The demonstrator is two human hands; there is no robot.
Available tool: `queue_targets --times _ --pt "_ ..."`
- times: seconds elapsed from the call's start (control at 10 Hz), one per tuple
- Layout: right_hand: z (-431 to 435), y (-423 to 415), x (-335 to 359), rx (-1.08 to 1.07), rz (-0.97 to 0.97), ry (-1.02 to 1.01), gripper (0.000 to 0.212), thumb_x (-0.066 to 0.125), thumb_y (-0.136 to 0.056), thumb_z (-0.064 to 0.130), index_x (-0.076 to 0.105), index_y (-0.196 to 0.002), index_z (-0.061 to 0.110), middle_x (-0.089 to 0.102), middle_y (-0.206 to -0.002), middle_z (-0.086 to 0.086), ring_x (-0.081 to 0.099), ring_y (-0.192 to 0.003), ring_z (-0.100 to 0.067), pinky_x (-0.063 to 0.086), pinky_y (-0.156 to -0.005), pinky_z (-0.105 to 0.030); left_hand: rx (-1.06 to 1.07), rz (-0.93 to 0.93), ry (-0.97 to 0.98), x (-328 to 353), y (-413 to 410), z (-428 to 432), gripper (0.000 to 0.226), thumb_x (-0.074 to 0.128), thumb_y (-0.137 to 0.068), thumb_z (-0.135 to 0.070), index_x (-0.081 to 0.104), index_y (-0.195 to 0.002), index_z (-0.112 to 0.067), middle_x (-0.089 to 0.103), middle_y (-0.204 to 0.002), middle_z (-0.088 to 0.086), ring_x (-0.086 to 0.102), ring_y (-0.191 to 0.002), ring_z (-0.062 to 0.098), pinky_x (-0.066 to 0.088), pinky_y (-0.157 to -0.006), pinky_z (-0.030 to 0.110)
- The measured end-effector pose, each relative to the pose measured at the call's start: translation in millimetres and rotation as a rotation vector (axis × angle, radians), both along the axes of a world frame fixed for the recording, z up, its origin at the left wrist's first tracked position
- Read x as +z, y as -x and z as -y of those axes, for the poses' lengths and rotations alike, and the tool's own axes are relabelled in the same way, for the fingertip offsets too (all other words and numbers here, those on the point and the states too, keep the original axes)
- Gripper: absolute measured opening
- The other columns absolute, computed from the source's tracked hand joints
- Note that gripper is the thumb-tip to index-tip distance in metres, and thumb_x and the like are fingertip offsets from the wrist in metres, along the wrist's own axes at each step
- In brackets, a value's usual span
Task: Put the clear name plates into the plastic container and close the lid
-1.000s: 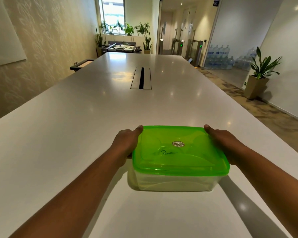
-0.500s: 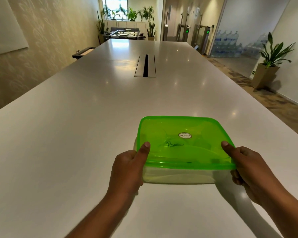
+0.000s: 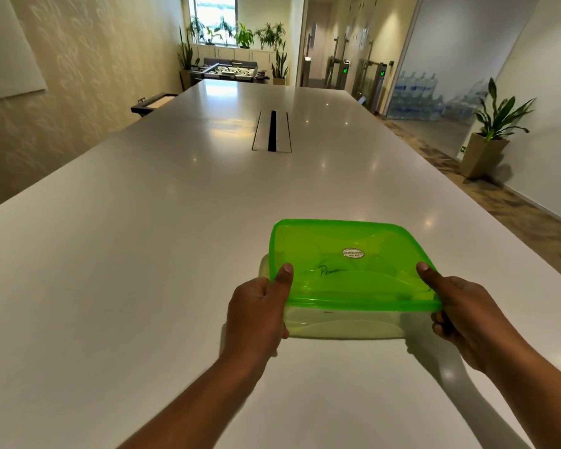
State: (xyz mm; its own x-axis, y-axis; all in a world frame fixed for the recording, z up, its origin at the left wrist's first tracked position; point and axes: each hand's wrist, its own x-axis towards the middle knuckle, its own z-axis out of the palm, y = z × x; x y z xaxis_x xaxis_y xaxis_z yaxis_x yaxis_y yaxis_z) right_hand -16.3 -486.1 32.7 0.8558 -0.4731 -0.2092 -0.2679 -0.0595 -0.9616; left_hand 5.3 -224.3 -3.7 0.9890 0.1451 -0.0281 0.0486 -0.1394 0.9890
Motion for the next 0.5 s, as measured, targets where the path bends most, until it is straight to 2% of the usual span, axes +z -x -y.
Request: queue_targets --times 0.1,0.2,0.3,0.4,0.5 --pt "2 -2 6 -0.085 0.014 -0.034 0.043 0.072 -0.076 0.050 0.052 -0.069 0.013 0.033 -0.047 -0.002 0.034 -0.043 -0.017 0.038 -0.042 -0.026 -0.063 -0.024 0.013 3 -5 9 0.054 0.054 -0.087 -0.062 0.060 -0.061 -0.016 0.050 -0.032 -0.002 0.051 -0.028 0.010 0.036 -0.034 0.020" --pt "2 0 7 -0.162 0.024 -0.038 0.041 0.067 -0.082 0.049 0.053 -0.072 0.013 0.039 -0.059 -0.007 0.039 -0.050 -0.020 0.043 -0.051 -0.030 -0.175 -0.043 0.006 6 -10 11 0.050 0.053 -0.091 -0.058 0.060 -0.065 -0.015 0.052 -0.035 -0.004 0.054 -0.033 0.009 0.042 -0.039 0.024" --pt "-3 8 -1 -0.228 0.026 -0.037 0.043 0.061 -0.086 0.053 0.059 -0.083 0.011 0.048 -0.072 -0.009 0.044 -0.055 -0.021 0.046 -0.053 -0.032 -0.275 -0.047 0.034 6 -14 2 0.050 0.054 -0.091 -0.056 0.056 -0.066 -0.012 0.054 -0.043 -0.003 0.056 -0.042 0.016 0.046 -0.045 0.032" --pt "-15 25 -15 -0.307 0.052 -0.057 0.044 0.054 -0.088 0.058 0.059 -0.086 0.014 0.050 -0.073 -0.007 0.044 -0.055 -0.021 0.046 -0.054 -0.032 -0.324 -0.046 0.032 0 -13 -15 0.052 0.052 -0.089 -0.062 0.053 -0.064 -0.017 0.058 -0.047 -0.004 0.056 -0.045 0.016 0.043 -0.044 0.029" --pt "-34 38 -34 -0.397 0.099 -0.020 0.044 0.051 -0.090 0.057 0.057 -0.076 0.016 0.050 -0.064 -0.006 0.044 -0.051 -0.022 0.044 -0.053 -0.031 -0.293 0.036 -0.076 -8 -10 -36 0.051 0.049 -0.087 -0.066 0.052 -0.063 -0.021 0.061 -0.054 -0.002 0.057 -0.052 0.018 0.047 -0.053 0.040"
